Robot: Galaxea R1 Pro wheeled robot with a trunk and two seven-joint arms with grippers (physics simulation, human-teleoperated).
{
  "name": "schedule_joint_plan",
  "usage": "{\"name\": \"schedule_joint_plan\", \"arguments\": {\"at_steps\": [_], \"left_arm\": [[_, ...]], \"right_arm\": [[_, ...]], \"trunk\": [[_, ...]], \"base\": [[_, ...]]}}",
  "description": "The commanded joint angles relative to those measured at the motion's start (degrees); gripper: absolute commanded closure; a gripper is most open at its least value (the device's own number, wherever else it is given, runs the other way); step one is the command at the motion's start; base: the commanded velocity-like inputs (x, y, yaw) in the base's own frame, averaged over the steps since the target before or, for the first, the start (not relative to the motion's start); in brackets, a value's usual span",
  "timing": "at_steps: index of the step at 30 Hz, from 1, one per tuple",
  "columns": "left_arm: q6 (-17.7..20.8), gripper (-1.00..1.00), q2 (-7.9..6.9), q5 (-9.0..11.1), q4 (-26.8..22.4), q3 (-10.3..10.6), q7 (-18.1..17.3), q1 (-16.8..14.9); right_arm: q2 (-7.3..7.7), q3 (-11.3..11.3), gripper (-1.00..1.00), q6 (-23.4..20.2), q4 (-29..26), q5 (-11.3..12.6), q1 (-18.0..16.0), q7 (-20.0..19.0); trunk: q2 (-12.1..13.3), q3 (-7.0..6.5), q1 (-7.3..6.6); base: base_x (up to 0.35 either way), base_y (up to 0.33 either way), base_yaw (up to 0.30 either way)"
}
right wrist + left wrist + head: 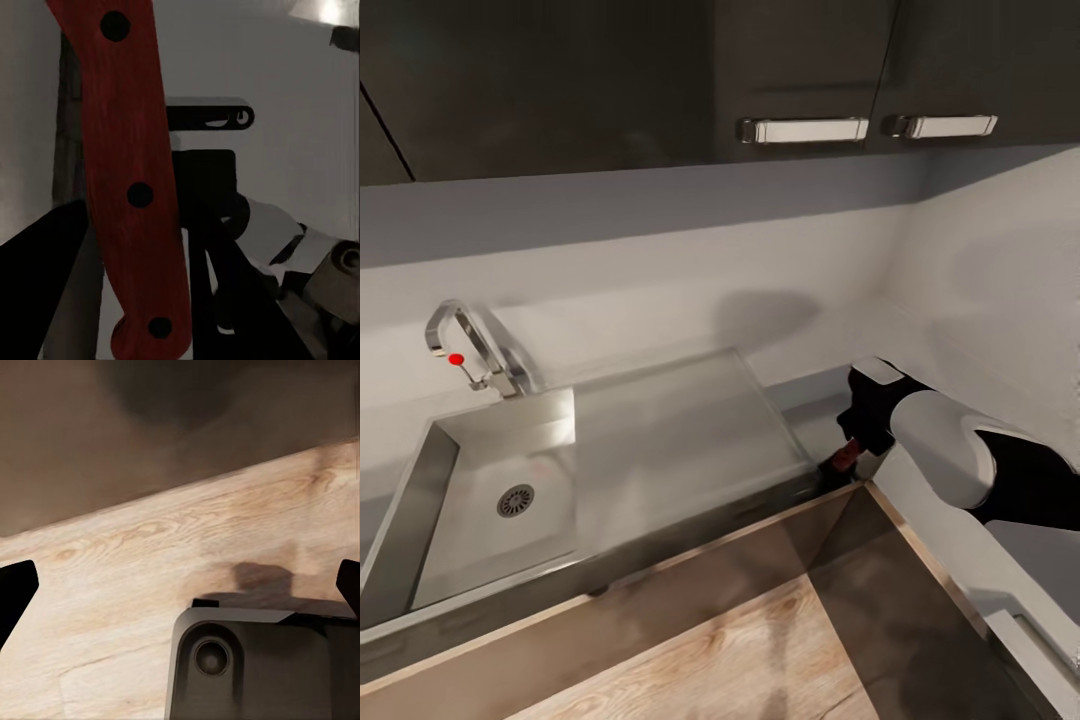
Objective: In the kitchen, take the Vidalia onion out of the sink, dice it on the chopping board with the paring knife, put the diced onion into the bowl on the countertop, then place both the paring knife and the chopping board into the sink.
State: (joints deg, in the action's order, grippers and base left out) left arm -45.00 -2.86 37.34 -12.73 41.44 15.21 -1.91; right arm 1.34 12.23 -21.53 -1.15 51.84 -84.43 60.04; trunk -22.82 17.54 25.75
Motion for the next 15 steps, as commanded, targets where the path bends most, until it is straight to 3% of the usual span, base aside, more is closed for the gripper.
{"name": "schedule_joint_plan", "arguments": {"at_steps": [1, 10, 15], "left_arm": [[-0.06, -1.00, -0.04, 0.10, -0.08, 0.49, 0.50, -0.03], [-0.07, -1.00, -0.04, 0.10, -0.07, 0.49, 0.51, -0.03], [-0.07, -1.00, -0.04, 0.10, -0.08, 0.49, 0.50, -0.03]], "right_arm": [[-0.06, 0.43, 1.00, -0.53, -0.08, -0.42, -0.03, 0.25], [-0.38, 0.36, 1.00, -0.34, -0.52, -0.47, -0.03, 0.11], [-1.46, -0.04, 1.00, -0.16, -1.55, -1.13, -0.03, 0.03]], "trunk": [[-0.10, 0.01, 0.03], [-0.10, -0.75, 0.03], [-0.10, -1.18, 0.03]], "base": [[0.000, 0.000, -0.108], [0.000, 0.000, -0.108], [0.000, 0.000, -0.102]]}}
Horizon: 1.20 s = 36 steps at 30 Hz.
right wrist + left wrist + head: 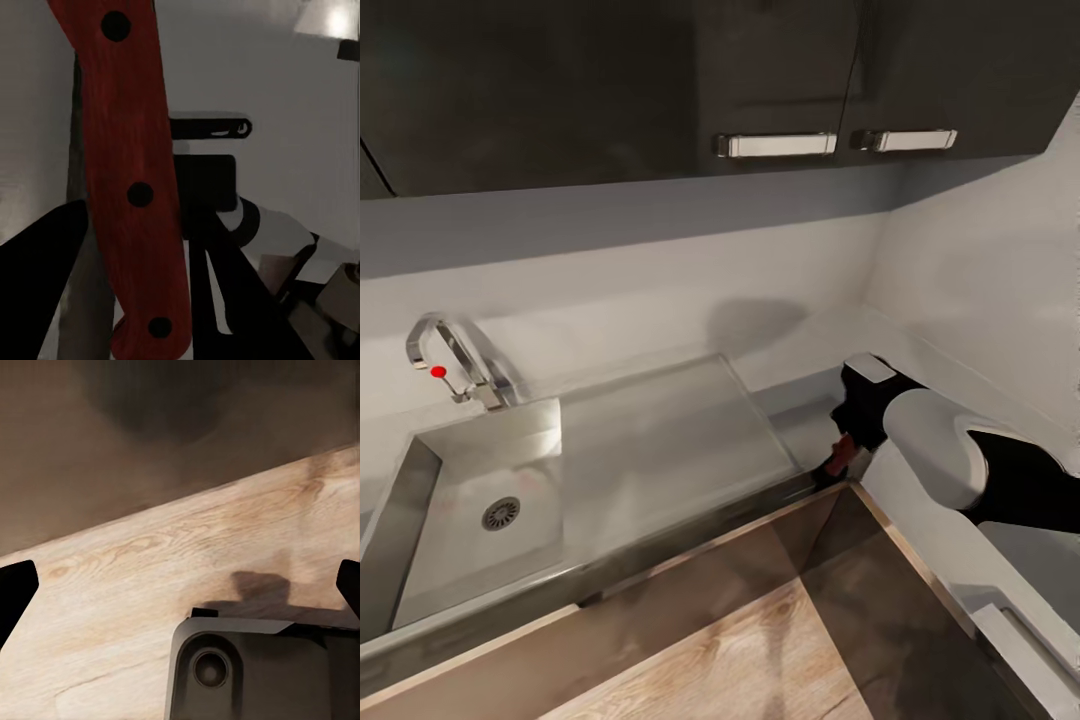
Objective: In the kitchen, take the Vidalia onion out of the sink, dice it on the chopping board with the paring knife, put the diced onion into the bowl on the countertop, then place both the paring knife and the chopping board into the sink.
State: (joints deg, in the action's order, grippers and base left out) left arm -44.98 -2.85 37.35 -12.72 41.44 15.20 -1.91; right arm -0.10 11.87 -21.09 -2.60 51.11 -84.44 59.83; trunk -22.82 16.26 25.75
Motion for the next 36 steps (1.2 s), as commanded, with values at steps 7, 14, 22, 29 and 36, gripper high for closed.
{"name": "schedule_joint_plan", "arguments": {"at_steps": [7, 14, 22, 29, 36], "left_arm": [[-0.09, -1.00, -0.05, 0.10, -0.10, 0.48, 0.54, -0.02], [-0.09, -1.00, -0.05, 0.10, -0.08, 0.48, 0.53, -0.02], [-0.10, -1.00, -0.11, 0.10, -0.11, 0.48, 0.49, -0.02], [-0.11, -1.00, -0.13, 0.10, -0.11, 0.48, 0.53, -0.02], [-0.11, -1.00, -0.17, 0.10, -0.11, 0.43, 0.54, -0.02]], "right_arm": [[-0.59, -3.53, 1.00, -0.46, -4.26, -6.50, -0.03, -4.20], [-0.72, -4.56, 1.00, -0.47, -5.10, -12.24, -0.03, -9.03], [-3.87, -6.32, 1.00, -0.13, -5.16, -24.62, -0.03, -12.81], [-4.93, -6.67, 1.00, 7.41, -4.51, -32.04, -0.03, -16.80], [-5.05, -6.69, 1.00, 13.53, -3.88, -39.78, 0.09, -21.96]], "trunk": [[-0.10, -0.51, 0.04], [-0.10, -1.14, 0.04], [-0.10, -1.86, 0.04], [-0.10, -2.49, 0.04], [-0.10, -3.13, 0.04]], "base": [[0.000, 0.000, -0.024], [0.000, 0.000, 0.015], [-0.018, 0.000, 0.078], [-0.221, 0.000, 0.075], [-0.079, 0.000, 0.010]]}}
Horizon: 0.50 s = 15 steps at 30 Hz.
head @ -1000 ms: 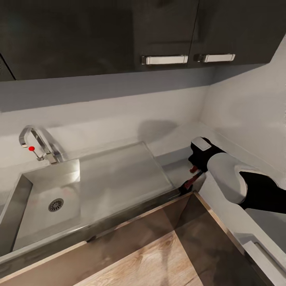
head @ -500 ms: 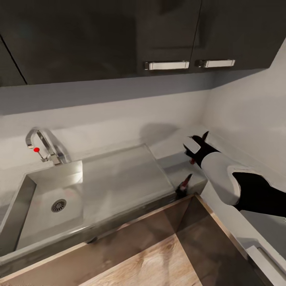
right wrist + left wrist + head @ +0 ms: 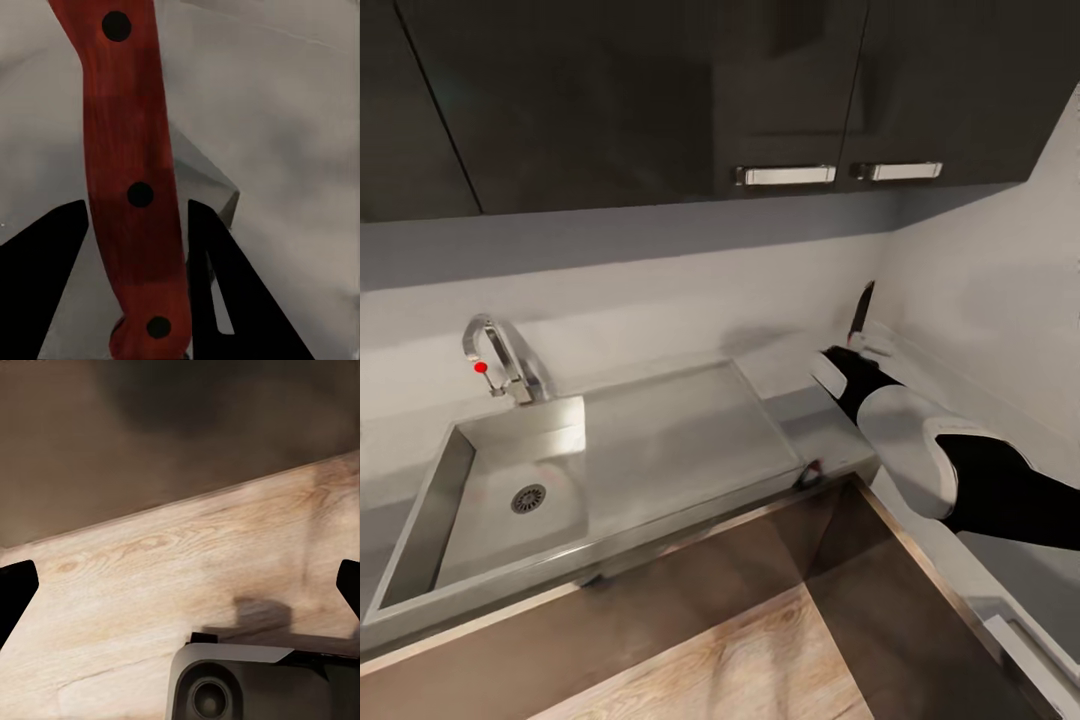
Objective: In the kitchen, take the Vidalia onion out of the sink, dice it on the chopping board with the paring knife, put the diced onion into the bowl on the countertop, then place both the paring knife and the chopping board into the sink.
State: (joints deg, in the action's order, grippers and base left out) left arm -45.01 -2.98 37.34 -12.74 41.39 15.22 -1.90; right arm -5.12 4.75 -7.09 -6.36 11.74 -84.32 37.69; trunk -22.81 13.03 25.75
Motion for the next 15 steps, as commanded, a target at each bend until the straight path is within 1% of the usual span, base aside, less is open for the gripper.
{"name": "schedule_joint_plan", "arguments": {"at_steps": [1, 5, 7, 9, 10, 12, 13, 14, 15], "left_arm": [[-0.08, -1.00, -0.03, 0.10, -0.09, 0.47, 0.51, -0.03], [-0.08, -1.00, 0.01, 0.10, -0.07, 0.47, 0.51, -0.03], [-0.08, -1.00, -0.03, 0.10, -0.05, 0.50, 0.51, -0.03], [-0.08, -1.00, -0.07, 0.10, -0.02, 0.50, 0.56, -0.03], [-0.08, -1.00, -0.08, 0.10, -0.01, 0.51, 0.57, -0.03], [-0.08, -1.00, -0.09, 0.12, 0.28, 0.51, 0.59, -0.03], [-0.08, -1.00, -0.09, 0.15, 0.73, 0.47, 0.59, -0.03], [-0.08, -1.00, -0.10, 0.18, 2.19, 0.33, 0.65, -0.03], [-0.08, -1.00, -0.10, 0.18, 2.45, 0.33, 0.69, -0.03]], "right_arm": [[-0.03, 0.43, 1.00, 0.26, 0.00, -0.79, 0.19, -0.87], [-0.13, 0.43, 1.00, 2.46, 0.21, -1.54, 1.39, -3.92], [-0.24, 0.39, 1.00, 2.84, 0.22, -2.33, 1.71, -4.57], [-0.34, 0.36, 1.00, 3.02, 0.21, -4.53, 1.91, -5.14], [-0.35, 0.36, 1.00, 3.04, 0.21, -5.21, 1.94, -5.30], [-0.39, 0.35, 1.00, 3.10, 0.21, -7.74, 2.01, -6.26], [-0.40, 0.35, 1.00, 3.11, 0.21, -8.55, 2.02, -6.98], [-0.60, 0.35, 1.00, 3.13, 0.28, -9.69, 2.04, -9.46], [-0.80, 0.35, 1.00, 3.14, 0.34, -9.86, 2.05, -10.05]], "trunk": [[-0.11, 0.02, 0.03], [-0.11, -0.34, 0.03], [-0.11, -0.53, 0.03], [-0.11, -0.71, 0.03], [-0.11, -0.80, 0.03], [-0.11, -0.98, 0.03], [-0.11, -1.07, 0.03], [-0.11, -1.16, 0.03], [-0.11, -1.25, 0.03]], "base": [[-0.010, 0.000, 0.001], [-0.004, 0.000, 0.001], [-0.001, 0.000, 0.000], [0.000, 0.000, 0.000], [0.000, 0.000, 0.000], [-0.066, 0.000, 0.000], [-0.178, 0.000, 0.000], [-0.281, 0.043, 0.000], [-0.294, 0.055, 0.000]]}}
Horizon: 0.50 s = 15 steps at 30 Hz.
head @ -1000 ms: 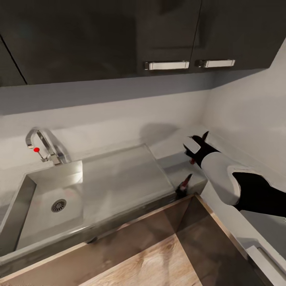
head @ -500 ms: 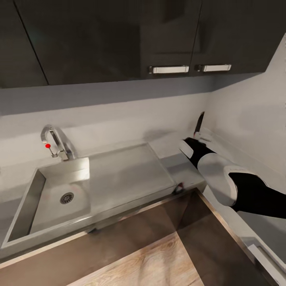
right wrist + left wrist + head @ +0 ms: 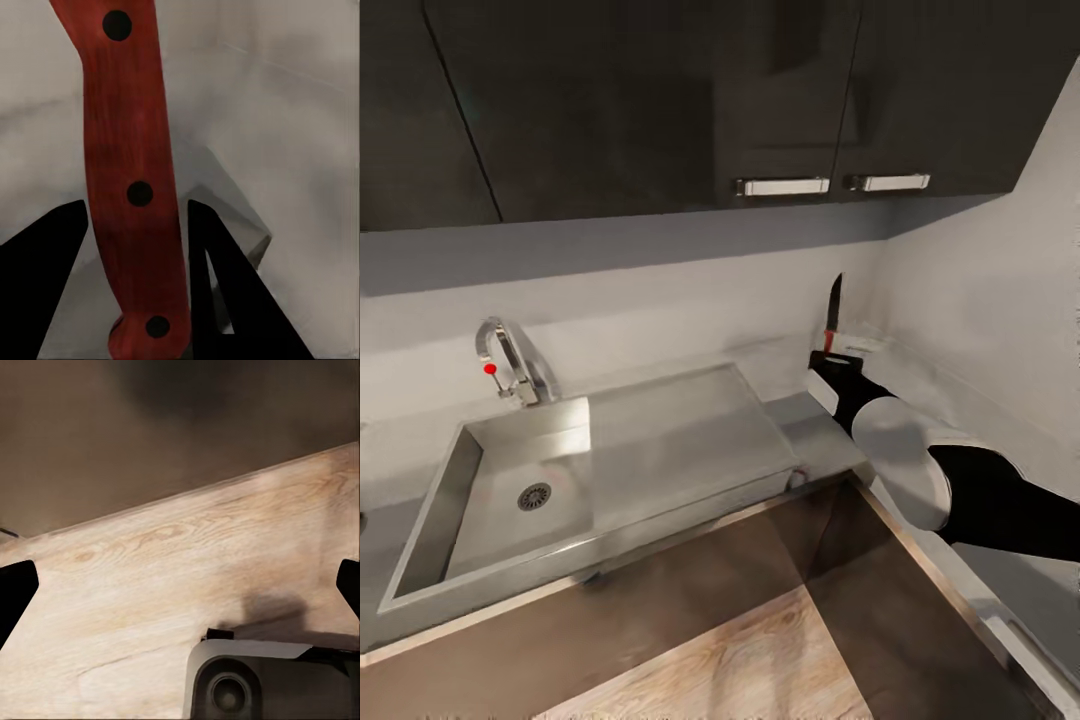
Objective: In the kitchen, take the Vidalia onion out of the sink, dice it on the chopping board with the paring knife, put the diced onion into the bowl on the countertop, then place both the paring knife and the chopping board into the sink.
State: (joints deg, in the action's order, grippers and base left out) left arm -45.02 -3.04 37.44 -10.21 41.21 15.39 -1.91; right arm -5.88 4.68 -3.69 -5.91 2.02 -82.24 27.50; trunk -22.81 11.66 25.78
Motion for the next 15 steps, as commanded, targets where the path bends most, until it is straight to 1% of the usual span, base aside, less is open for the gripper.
{"name": "schedule_joint_plan", "arguments": {"at_steps": [1, 2, 6, 7, 8, 11, 15], "left_arm": [[-0.06, -1.00, -0.04, 0.08, 0.09, 0.50, 0.60, -0.03], [-0.06, -1.00, -0.04, 0.08, 0.18, 0.51, 0.64, -0.03], [-0.06, -1.00, -0.10, 0.15, 0.94, 0.42, 0.79, -0.03], [-0.06, -1.00, -0.11, 0.18, 1.02, 0.40, 0.79, -0.03], [-0.06, -1.00, -0.12, 0.22, 1.08, 0.38, 0.78, -0.03], [-0.06, -1.00, -0.13, 0.23, 1.14, 0.37, 0.78, -0.03], [-0.06, -1.00, -0.13, 0.26, 1.15, 0.36, 0.65, -0.03]], "right_arm": [[-0.20, 0.42, 1.00, -0.27, -0.06, -0.24, -0.03, -0.26], [-0.29, 0.42, 1.00, -0.27, -0.03, -0.28, -0.03, -0.40], [-1.83, 0.42, 1.00, -0.20, 0.46, -0.55, 0.01, -0.95], [-1.98, 0.42, 1.00, -0.20, 0.59, -0.56, 0.02, -0.99], [-2.29, 0.42, 1.00, -0.19, 0.96, -0.59, 0.02, -1.10], [-2.62, 0.42, 1.00, -0.18, 1.31, -0.61, 0.05, -1.21], [-3.20, 0.42, 1.00, -0.18, 1.49, -0.61, 0.08, -1.30]], "trunk": [[-0.11, 0.02, 0.00], [-0.11, -0.07, 0.00], [-0.11, -0.43, 0.00], [-0.11, -0.52, 0.00], [-0.11, -0.60, 0.00], [-0.11, -0.82, 0.00], [-0.11, -1.09, 0.00]], "base": [[-0.302, 0.062, 0.000], [-0.305, 0.064, 0.000], [-0.314, 0.073, 0.019], [-0.316, 0.076, 0.075], [-0.317, 0.078, 0.138], [-0.317, 0.089, 0.181], [-0.299, 0.162, 0.216]]}}
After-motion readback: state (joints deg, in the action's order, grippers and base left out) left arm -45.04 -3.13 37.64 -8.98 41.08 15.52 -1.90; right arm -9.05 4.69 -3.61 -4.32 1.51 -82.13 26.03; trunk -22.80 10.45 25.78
